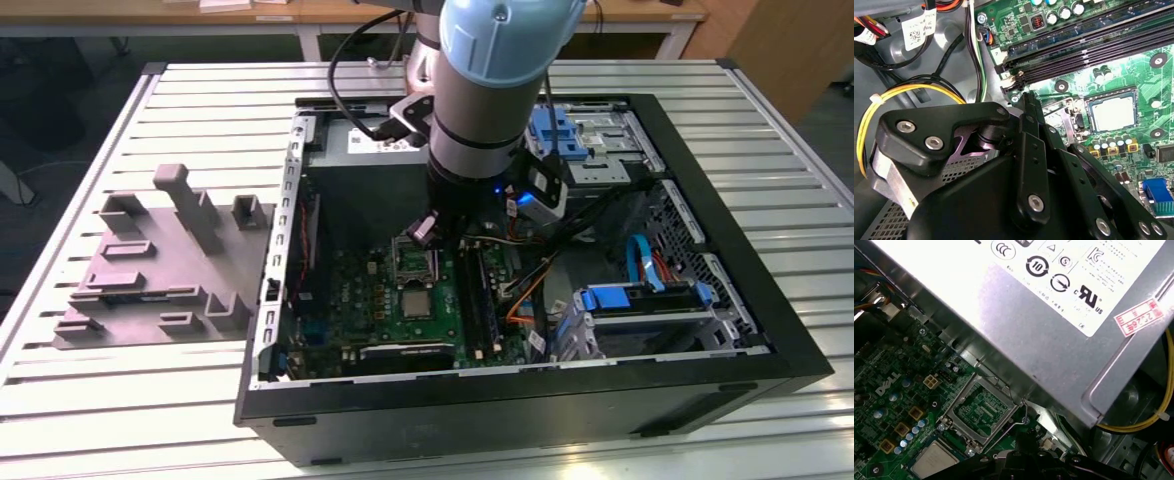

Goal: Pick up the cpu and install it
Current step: 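Close the cpu cover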

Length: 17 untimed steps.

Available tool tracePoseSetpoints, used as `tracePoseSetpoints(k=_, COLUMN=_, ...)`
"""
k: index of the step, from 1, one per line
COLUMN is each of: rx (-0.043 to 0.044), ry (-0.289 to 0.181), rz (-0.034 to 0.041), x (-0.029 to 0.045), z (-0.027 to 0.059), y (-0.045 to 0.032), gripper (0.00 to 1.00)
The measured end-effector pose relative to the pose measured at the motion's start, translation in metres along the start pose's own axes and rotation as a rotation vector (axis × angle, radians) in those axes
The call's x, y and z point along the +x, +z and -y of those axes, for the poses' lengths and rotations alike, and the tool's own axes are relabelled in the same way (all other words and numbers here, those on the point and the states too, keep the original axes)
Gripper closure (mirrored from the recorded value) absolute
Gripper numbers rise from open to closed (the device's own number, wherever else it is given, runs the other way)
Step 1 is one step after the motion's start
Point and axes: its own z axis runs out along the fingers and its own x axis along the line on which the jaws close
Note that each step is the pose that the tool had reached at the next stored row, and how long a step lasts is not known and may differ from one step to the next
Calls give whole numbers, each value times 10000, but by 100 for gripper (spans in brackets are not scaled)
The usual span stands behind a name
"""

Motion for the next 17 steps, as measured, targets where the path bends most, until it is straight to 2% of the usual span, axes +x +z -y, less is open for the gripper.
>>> tracePoseSetpoints(k=4, rx=-1, ry=-1, rz=0, x=-1, z=-1, y=0, gripper=89)
tracePoseSetpoints(k=5, rx=-35, ry=-1, rz=27, x=-1, z=-1, y=0, gripper=89)
tracePoseSetpoints(k=8, rx=-354, ry=-14, rz=286, x=0, z=0, y=5, gripper=89)
tracePoseSetpoints(k=9, rx=-427, ry=-17, rz=347, x=0, z=0, y=8, gripper=89)
tracePoseSetpoints(k=10, rx=-465, ry=-17, rz=378, x=0, z=0, y=10, gripper=89)
tracePoseSetpoints(k=17, rx=-496, ry=-19, rz=402, x=1, z=3, y=35, gripper=89)
